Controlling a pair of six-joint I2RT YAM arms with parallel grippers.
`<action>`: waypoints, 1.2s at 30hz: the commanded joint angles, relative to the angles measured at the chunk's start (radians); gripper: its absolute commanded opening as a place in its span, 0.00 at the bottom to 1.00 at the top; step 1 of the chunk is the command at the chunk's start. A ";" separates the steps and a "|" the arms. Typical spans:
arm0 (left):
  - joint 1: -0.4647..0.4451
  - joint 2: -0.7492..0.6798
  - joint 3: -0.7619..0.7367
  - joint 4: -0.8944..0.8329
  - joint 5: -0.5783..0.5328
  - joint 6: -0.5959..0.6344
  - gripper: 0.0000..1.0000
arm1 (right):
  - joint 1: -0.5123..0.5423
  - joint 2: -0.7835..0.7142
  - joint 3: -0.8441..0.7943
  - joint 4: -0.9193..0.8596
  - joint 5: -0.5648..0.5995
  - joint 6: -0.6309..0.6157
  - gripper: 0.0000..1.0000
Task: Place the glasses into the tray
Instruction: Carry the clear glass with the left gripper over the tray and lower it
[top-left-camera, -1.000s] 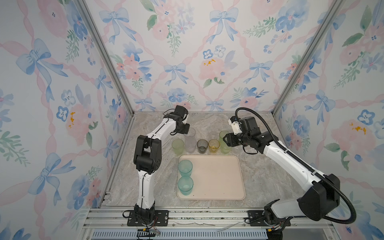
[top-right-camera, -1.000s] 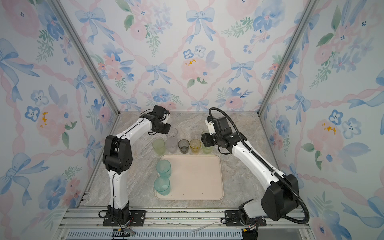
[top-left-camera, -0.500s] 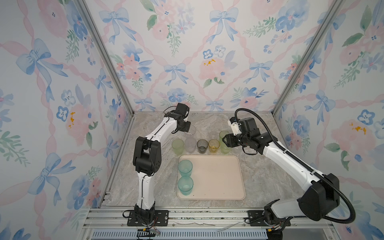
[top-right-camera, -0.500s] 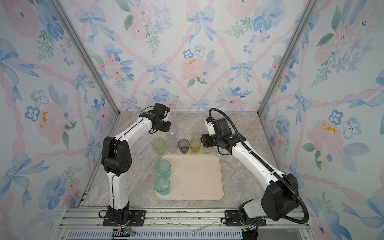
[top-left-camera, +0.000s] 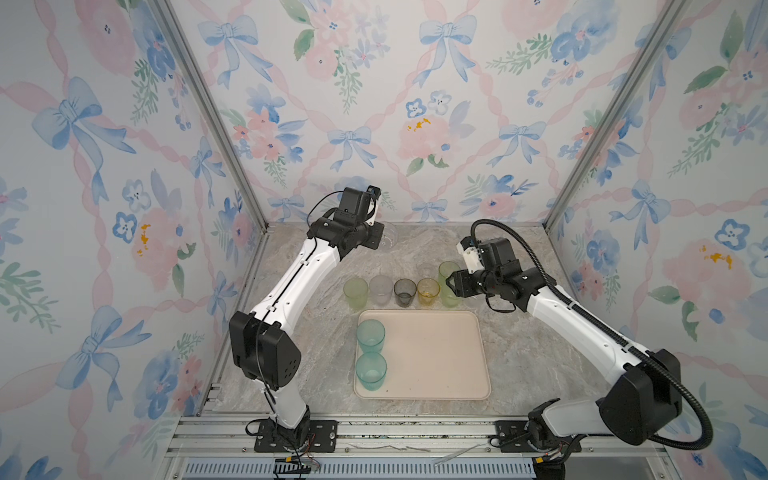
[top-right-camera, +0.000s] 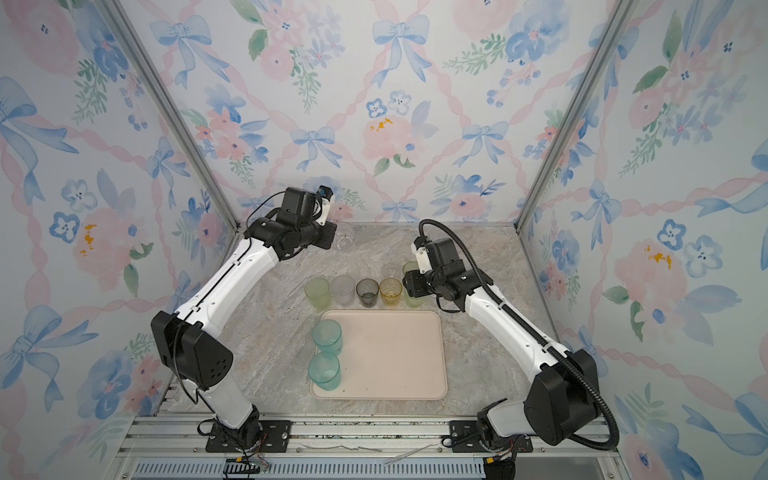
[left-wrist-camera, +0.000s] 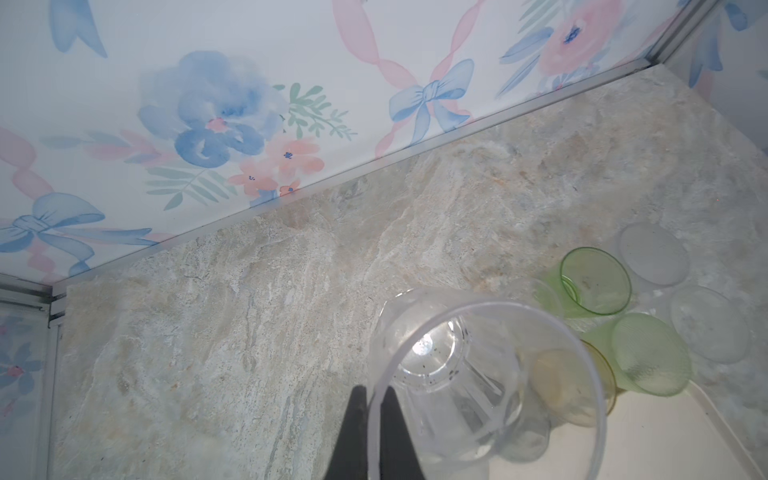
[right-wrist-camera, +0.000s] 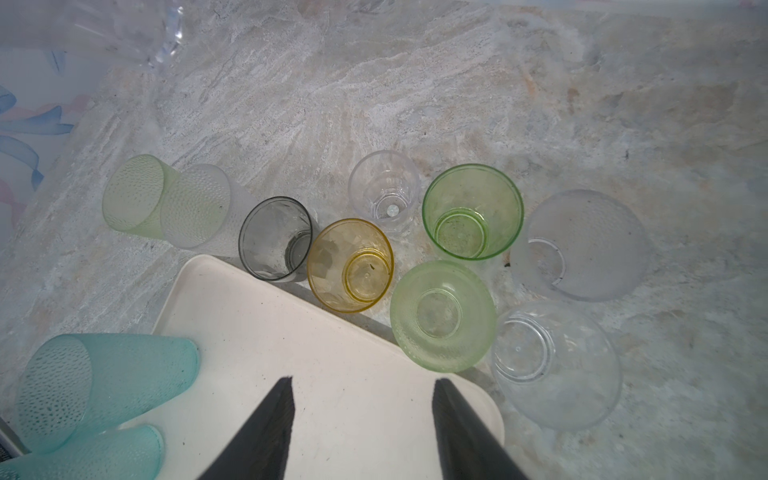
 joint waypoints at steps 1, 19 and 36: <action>-0.042 -0.101 -0.093 -0.003 0.040 0.009 0.00 | -0.021 -0.045 -0.029 0.011 0.024 0.017 0.57; -0.140 -0.218 -0.457 -0.024 0.126 -0.088 0.00 | -0.035 -0.123 -0.091 0.012 0.013 0.041 0.57; -0.101 -0.111 -0.500 -0.024 0.095 -0.074 0.00 | -0.034 -0.140 -0.109 -0.004 0.028 0.032 0.57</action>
